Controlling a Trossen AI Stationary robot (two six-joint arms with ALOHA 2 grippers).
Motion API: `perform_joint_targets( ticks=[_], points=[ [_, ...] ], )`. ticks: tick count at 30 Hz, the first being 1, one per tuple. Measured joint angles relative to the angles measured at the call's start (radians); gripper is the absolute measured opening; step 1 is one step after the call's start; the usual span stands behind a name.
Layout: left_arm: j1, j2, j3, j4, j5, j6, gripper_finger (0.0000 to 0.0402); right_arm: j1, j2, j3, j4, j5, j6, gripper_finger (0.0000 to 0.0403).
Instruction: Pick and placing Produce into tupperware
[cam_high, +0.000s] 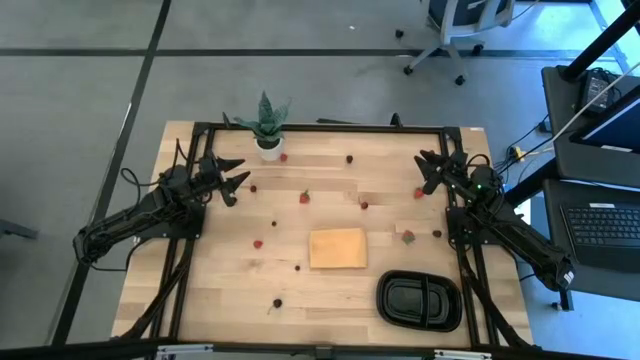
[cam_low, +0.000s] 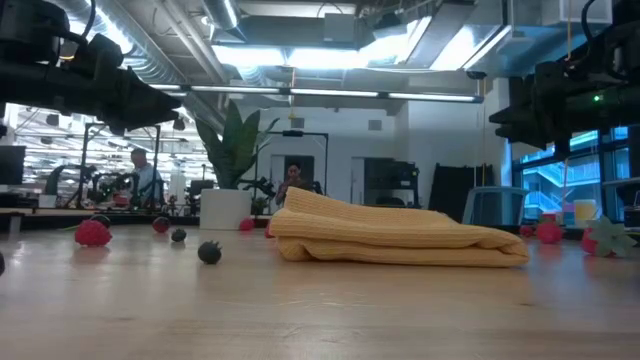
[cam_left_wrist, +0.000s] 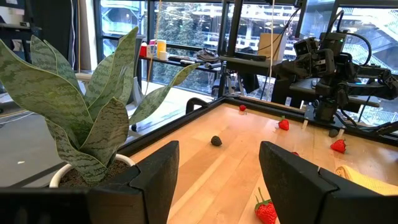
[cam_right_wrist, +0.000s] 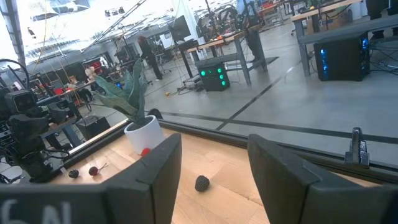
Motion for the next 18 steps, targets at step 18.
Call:
perform_joint_targets(
  ticks=[18],
  points=[
    [0.0, 0.0, 0.0, 0.0, 0.0, 0.0, 0.0215, -0.001, 0.0, 0.001, 0.03, 0.002, -0.057, 0.0187]
  ],
)
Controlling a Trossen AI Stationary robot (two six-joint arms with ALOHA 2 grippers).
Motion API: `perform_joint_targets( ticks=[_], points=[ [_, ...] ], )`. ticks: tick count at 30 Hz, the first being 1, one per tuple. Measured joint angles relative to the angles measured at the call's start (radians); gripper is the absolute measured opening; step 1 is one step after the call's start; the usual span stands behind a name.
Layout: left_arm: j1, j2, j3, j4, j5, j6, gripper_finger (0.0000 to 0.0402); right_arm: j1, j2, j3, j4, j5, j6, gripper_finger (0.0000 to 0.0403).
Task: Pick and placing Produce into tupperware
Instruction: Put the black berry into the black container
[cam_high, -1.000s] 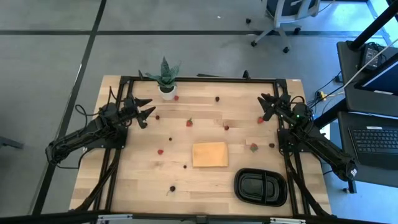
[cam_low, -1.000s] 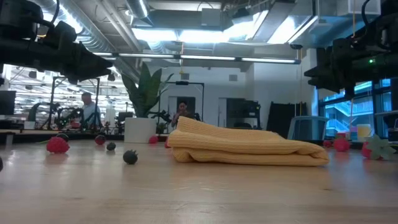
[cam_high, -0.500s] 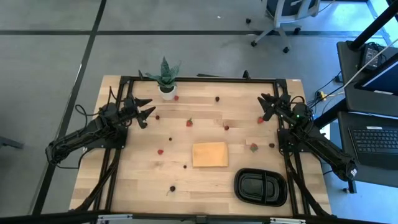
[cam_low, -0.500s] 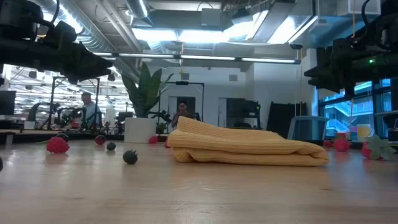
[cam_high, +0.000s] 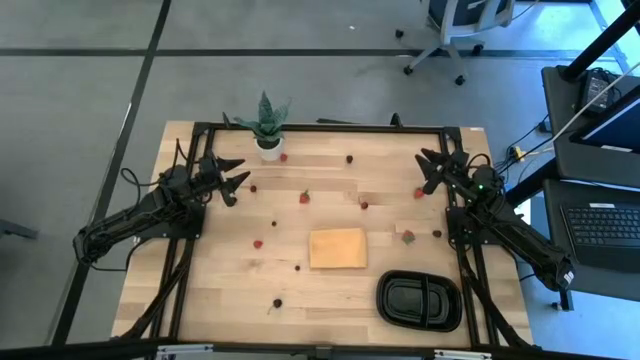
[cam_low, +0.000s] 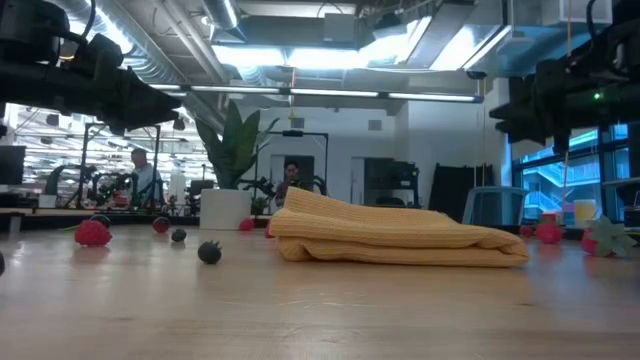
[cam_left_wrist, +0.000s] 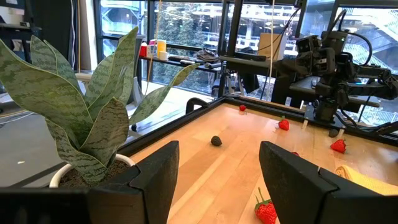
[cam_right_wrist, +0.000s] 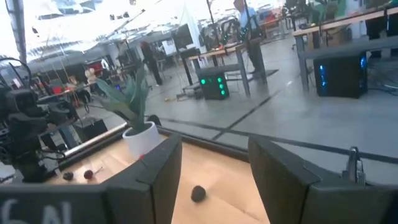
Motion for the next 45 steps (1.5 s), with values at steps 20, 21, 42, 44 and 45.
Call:
perform_joint_targets(
  ticks=[20, 21, 42, 44, 45],
  points=[
    [0.0, 0.0, 0.0, 0.0, 0.0, 0.0, 0.0215, 0.001, 0.0, 0.0, 0.002, -0.004, 0.084, 0.0187],
    [0.0, 0.0, 0.0, 0.0, 0.0, 0.0, 0.0215, 0.001, 0.0, 0.0, 0.003, -0.004, 0.095, 0.0187],
    [0.0, 0.0, 0.0, 0.0, 0.0, 0.0, 0.0215, 0.124, 0.085, 0.229, 0.073, -0.349, -0.056, 0.0187],
    [0.0, 0.0, 0.0, 0.0, 0.0, 0.0, 0.0215, 0.129, 0.103, 0.255, 0.075, -0.352, -0.048, 0.0187],
    [0.0, 0.0, 0.0, 0.0, 0.0, 0.0, 0.0215, 0.129, 0.108, 0.267, 0.076, -0.351, -0.053, 0.0187]
  ],
)
